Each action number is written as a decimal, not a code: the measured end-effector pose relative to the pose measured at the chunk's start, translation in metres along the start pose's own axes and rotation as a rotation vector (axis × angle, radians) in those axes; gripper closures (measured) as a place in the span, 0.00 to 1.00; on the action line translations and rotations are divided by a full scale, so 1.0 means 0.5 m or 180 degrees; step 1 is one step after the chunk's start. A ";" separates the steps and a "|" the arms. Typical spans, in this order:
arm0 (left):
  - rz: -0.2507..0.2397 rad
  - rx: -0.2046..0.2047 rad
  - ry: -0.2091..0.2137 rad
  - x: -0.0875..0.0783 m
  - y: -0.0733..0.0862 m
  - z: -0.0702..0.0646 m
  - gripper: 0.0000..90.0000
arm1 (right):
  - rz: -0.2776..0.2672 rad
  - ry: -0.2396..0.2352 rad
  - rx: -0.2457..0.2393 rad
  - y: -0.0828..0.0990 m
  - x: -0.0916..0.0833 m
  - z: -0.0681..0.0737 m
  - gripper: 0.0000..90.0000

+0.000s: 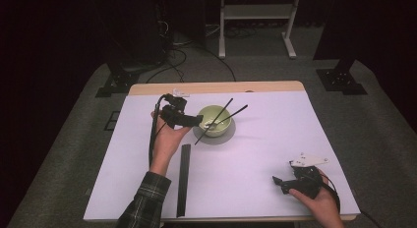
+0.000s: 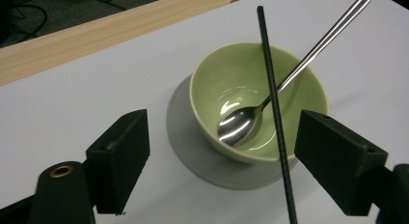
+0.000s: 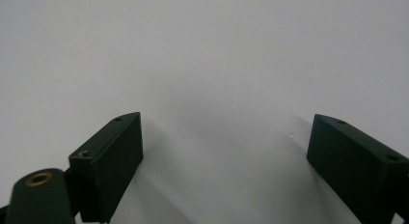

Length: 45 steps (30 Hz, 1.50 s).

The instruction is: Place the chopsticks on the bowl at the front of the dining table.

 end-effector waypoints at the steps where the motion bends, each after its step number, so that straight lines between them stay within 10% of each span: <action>1: 0.0000 0.0000 0.0000 0.000 0.000 0.000 0.19 | 0.0000 0.0000 0.0000 0.000 0.000 0.000 0.12; 26: -0.0058 0.0012 -0.0094 -0.052 0.121 0.052 0.00 | 0.0000 0.0002 0.0004 0.000 0.000 0.000 0.12; 45: 0.0218 -0.0031 -0.0163 0.000 0.194 0.065 0.00 | 0.0000 0.0002 0.0003 0.000 0.000 0.000 0.12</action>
Point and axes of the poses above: each handheld gripper's, and its own axes: x roughly forward along the jaws, y roughly out of its underside, z roughly to its left, the point moved 1 cm from there along x, roughly forward along the jaws, and after that the axes turned 2 degrees about x, right-handed, at the moved point
